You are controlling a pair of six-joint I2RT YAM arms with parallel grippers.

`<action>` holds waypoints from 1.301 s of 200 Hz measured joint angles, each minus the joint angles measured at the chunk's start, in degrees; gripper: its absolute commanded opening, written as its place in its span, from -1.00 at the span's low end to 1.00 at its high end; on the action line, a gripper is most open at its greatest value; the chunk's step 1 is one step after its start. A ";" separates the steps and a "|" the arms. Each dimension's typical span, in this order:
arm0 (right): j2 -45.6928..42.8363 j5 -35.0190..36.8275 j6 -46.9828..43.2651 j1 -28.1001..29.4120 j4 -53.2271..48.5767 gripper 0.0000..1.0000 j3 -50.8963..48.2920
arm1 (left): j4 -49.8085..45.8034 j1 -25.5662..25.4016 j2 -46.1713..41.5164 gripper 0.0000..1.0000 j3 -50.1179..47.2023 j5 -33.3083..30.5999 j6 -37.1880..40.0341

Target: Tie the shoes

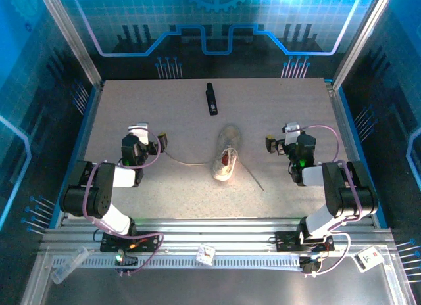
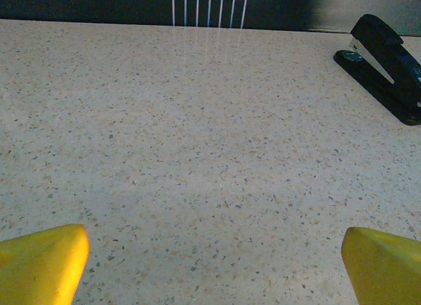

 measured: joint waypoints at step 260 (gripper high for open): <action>-13.07 6.54 6.80 19.34 -38.12 0.28 19.78 | -45.90 -15.17 -25.44 0.49 9.35 6.32 -11.43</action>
